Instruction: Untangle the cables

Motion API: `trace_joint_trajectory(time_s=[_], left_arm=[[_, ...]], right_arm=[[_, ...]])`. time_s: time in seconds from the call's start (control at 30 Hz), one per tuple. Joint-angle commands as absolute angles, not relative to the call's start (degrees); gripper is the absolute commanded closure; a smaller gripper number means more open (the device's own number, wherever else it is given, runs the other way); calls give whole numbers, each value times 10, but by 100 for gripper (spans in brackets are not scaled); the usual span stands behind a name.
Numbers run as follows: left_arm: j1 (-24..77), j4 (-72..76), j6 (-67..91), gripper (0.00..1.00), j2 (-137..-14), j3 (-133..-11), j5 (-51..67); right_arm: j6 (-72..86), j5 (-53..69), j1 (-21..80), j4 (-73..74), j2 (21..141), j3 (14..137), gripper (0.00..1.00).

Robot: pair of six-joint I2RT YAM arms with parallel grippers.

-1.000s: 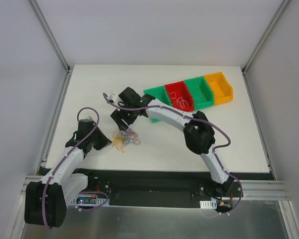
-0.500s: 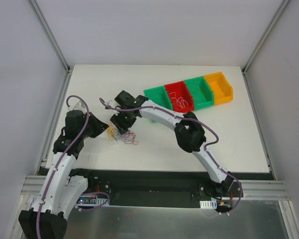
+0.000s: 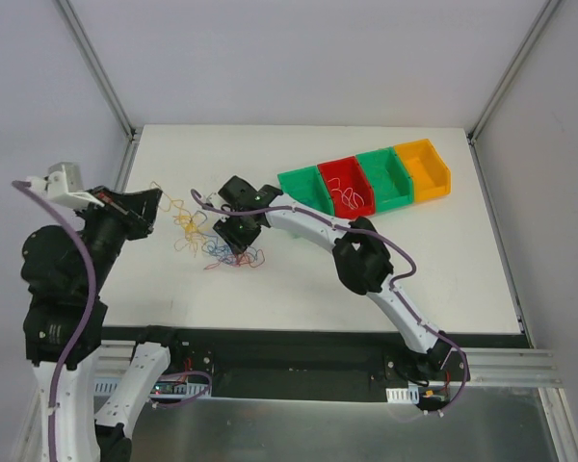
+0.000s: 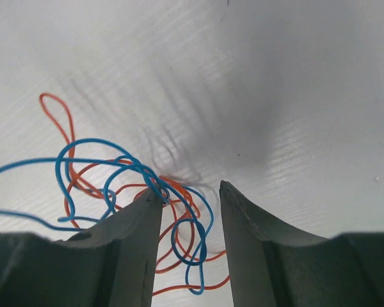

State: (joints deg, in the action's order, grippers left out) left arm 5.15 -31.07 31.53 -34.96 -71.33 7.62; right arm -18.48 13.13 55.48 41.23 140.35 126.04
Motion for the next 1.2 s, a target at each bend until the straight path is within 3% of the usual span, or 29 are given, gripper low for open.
trace_joint_trajectory(time_s=[0.0, 0.2, 0.5, 0.73, 0.93, 1.07, 1.17], left_arm=[[46, -331, 285, 100, -347, -779, 47], [46, -334, 296, 100, -348, -770, 52], [46, -334, 309, 100, -344, -689, 60], [46, -338, 281, 100, -345, -677, 89], [46, -337, 332, 100, -362, -686, 105], [46, -334, 366, 100, -381, -707, 143], [46, -329, 384, 100, -387, -716, 173]], right_arm=[[-162, 123, 554, 399, 1389, 1268, 56], [-126, 150, 539, 348, 1328, 1208, 47], [-63, 224, 520, 128, 1081, 952, 30], [-36, 229, 497, -41, 978, 793, 23], [-2, 238, 544, -291, 938, 681, 23], [-4, 160, 589, -312, 961, 693, 25], [47, 155, 590, -310, 1004, 725, 34]])
